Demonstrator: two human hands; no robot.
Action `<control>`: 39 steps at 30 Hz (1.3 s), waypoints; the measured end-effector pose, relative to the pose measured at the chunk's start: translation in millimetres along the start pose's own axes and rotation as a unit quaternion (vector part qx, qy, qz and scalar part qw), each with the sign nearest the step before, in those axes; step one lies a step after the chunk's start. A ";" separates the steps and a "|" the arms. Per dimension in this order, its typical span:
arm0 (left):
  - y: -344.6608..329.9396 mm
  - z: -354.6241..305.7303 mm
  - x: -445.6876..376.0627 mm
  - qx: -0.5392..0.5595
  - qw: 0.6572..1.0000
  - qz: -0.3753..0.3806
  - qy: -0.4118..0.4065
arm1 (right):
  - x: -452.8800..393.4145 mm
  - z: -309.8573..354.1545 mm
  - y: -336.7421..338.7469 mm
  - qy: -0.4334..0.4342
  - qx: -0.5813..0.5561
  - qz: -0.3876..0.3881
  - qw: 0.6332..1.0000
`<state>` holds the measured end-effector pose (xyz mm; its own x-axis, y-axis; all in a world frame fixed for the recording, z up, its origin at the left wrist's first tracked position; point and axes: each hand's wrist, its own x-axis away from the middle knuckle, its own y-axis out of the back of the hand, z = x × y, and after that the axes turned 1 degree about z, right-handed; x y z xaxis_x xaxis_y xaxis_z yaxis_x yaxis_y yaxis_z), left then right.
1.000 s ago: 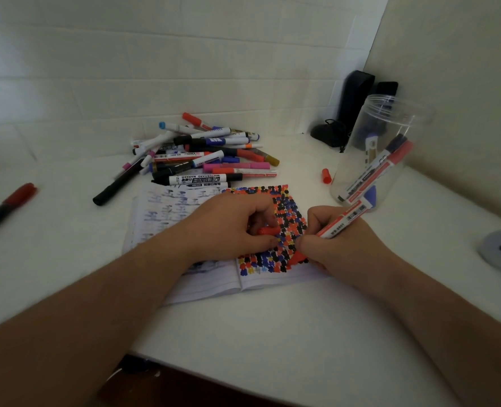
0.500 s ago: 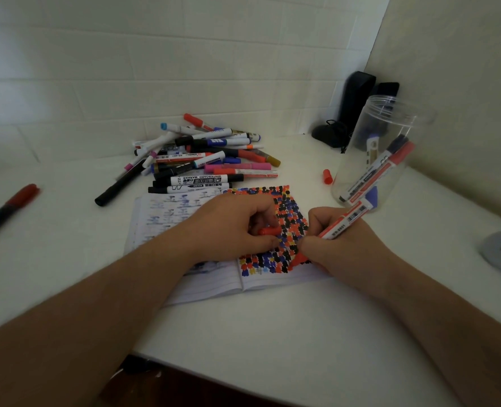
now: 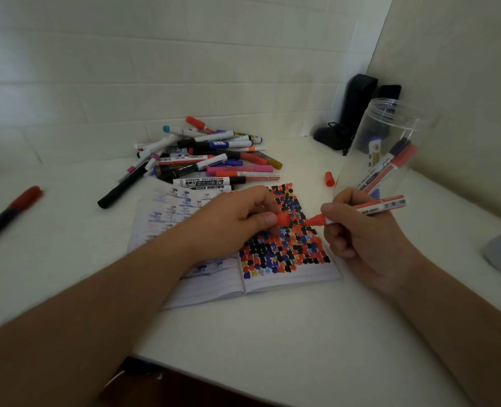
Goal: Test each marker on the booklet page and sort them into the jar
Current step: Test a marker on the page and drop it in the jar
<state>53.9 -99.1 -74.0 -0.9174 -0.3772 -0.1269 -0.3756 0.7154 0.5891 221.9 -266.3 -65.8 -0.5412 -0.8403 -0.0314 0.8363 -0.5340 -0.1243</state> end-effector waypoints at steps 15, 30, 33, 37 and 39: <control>0.1 -2.4 1.0 -0.018 1.000 -0.002 -0.009 | 1.6 -6.7 -2.1 0.051 0.093 0.071 0.992; 8.1 -0.5 0.5 0.084 0.992 -0.099 0.001 | 0.0 5.2 8.3 -0.001 0.095 0.083 0.992; 7.2 -0.6 1.1 0.063 0.993 -0.101 -0.013 | 1.9 5.4 7.8 0.046 0.241 0.076 0.967; 1.4 0.9 0.1 0.011 0.997 -0.071 -0.025 | 0.6 7.2 2.3 0.177 0.558 0.033 0.810; -0.2 0.8 -1.0 -0.010 0.997 -0.075 -0.027 | -2.8 0.1 -3.2 0.259 0.662 0.033 0.703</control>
<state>54.8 -98.4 -74.7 -0.8575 -0.4456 -0.2571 -0.5063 0.6422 0.5756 220.8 -262.3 -65.2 -0.1699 -0.9031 -0.3944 0.0244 -0.4039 0.9145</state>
